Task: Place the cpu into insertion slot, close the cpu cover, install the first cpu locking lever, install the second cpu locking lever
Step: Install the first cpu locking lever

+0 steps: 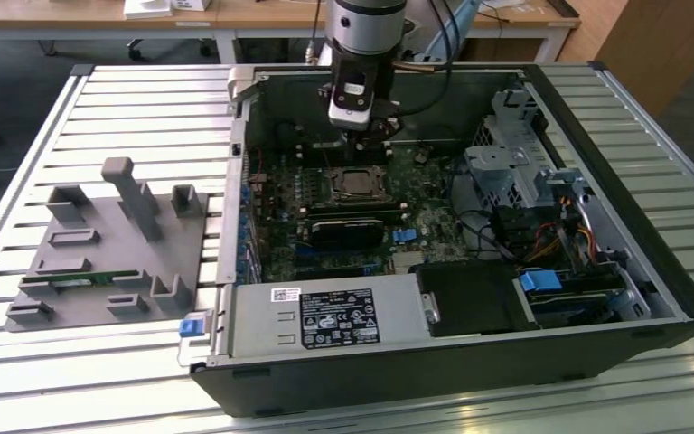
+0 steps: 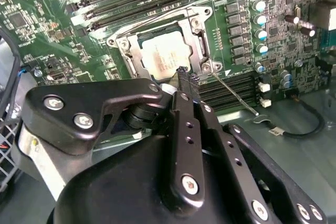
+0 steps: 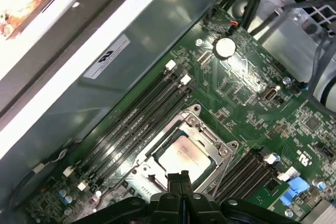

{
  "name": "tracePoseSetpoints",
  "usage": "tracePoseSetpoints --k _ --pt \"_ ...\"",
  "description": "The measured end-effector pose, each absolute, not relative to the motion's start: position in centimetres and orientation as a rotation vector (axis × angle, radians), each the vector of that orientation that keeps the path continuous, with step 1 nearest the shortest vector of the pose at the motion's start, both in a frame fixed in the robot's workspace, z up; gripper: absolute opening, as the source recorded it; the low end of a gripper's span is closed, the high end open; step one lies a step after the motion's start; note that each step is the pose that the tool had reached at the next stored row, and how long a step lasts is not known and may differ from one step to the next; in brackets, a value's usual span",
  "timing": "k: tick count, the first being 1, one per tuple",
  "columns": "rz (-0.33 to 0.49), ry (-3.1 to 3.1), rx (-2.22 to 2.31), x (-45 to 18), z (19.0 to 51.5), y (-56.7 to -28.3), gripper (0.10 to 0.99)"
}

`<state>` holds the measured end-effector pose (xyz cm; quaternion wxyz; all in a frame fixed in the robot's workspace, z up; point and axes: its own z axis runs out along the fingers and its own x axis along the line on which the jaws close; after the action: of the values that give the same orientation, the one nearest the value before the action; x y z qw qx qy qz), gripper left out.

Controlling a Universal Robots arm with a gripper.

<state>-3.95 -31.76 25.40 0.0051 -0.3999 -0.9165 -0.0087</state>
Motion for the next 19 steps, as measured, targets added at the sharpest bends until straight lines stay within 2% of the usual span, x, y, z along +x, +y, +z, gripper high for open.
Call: tracePoseSetpoints --k 19 --pt "-0.026 -2.950 -1.046 -3.95 25.40 -31.76 0.106"
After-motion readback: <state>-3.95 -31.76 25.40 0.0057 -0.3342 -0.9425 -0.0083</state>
